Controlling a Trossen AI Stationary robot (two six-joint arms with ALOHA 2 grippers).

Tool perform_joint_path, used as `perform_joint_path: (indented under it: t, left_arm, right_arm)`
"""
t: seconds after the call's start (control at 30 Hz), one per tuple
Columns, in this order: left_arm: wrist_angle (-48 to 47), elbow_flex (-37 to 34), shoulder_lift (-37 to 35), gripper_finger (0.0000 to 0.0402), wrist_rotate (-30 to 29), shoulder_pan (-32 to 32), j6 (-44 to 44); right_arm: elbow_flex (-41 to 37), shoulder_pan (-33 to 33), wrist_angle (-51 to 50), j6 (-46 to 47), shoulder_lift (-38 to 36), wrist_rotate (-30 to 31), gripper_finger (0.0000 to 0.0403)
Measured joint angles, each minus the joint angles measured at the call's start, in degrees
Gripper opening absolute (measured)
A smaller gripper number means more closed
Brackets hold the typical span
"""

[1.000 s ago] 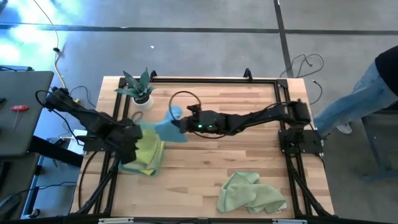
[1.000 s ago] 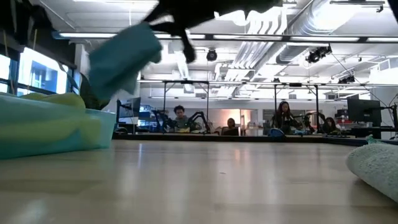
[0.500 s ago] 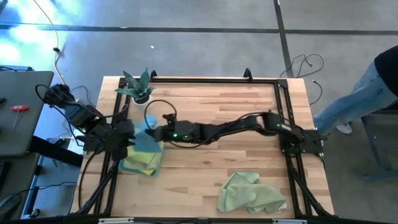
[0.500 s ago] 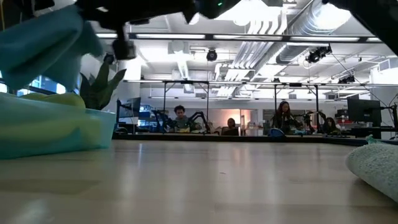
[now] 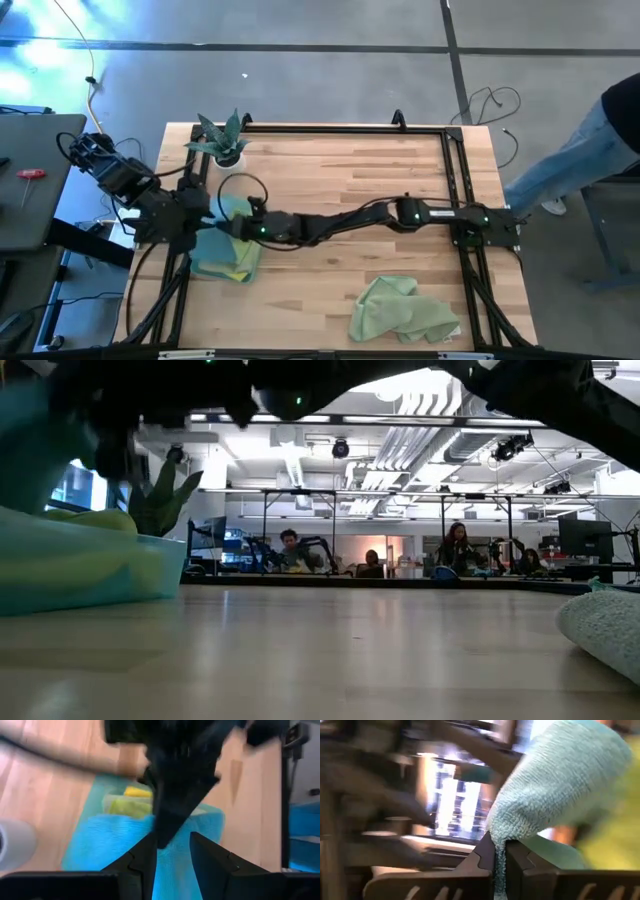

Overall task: Fold microfiber towels
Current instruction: Put the blue microfiber towel into the green bin

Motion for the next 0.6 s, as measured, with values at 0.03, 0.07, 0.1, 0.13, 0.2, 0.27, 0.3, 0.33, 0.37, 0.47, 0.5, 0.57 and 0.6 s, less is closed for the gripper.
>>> perform_joint_path:
  t: [0.03,0.07,0.1,0.13,0.2,0.27,0.3,0.33,0.37,0.47,0.5,0.57,0.6]
  left_arm:
    - [-0.5,0.0,0.0,0.0106,-0.1,0.0,0.0]
    - [-0.7,0.0,-0.1,0.0106,-0.1,0.0,0.0]
    - [-0.8,0.0,-0.1,0.0106,-0.1,-0.1,0.0]
    - [-1.0,0.0,-0.1,0.0106,-0.1,-0.1,0.0]
    - [-1.0,0.0,0.0,0.0106,-0.4,-0.1,0.0]
    - [-1.1,0.0,0.0,0.0106,-0.7,0.0,0.0]
    - [-1.1,0.0,-0.1,0.0106,-0.8,0.0,0.0]
    - [-1.1,0.0,0.0,0.0106,-0.8,0.0,0.1]
    - [-1.1,0.0,0.0,0.0106,-0.8,-0.1,0.4]
    - [-1.1,0.0,0.0,0.0106,-1.1,0.0,0.4]
    - [-1.1,0.0,0.0,0.0106,-1.4,0.0,0.4]
    - [-1.1,0.0,0.0,0.0106,-1.8,0.0,0.4]
    - [-1.1,0.0,0.0,0.0106,-1.9,-0.1,0.4]
  right_arm:
    - [0.0,0.1,-2.4,2.4,0.6,0.0,0.0000]
    - [-0.1,0.2,-4.2,4.0,1.2,-0.1,0.0000]
    - [-0.2,0.3,-6.1,5.2,1.7,-0.1,0.0000]
    - [-0.3,0.4,-7.8,5.9,2.0,-0.6,0.0000]
    - [-0.3,0.6,-11.6,7.1,1.8,-1.2,0.0000]
    - [-0.1,0.8,-14.8,8.2,1.4,-1.2,0.0000]
    - [-0.1,0.9,-15.7,8.4,1.4,-1.2,0.0000]
    - [-0.1,1.0,-16.6,8.4,1.5,-1.2,0.0000]
    - [-0.1,1.0,-17.5,8.4,1.5,-1.1,0.0000]
    - [-0.2,1.2,-21.6,6.6,1.3,-0.8,0.0000]
    - [-0.2,1.2,-23.0,6.2,1.3,-0.6,0.0000]
    - [-0.2,1.2,-24.9,4.9,1.3,-0.4,0.0000]
    - [-0.2,1.2,-25.2,4.0,1.3,-0.1,0.0000]
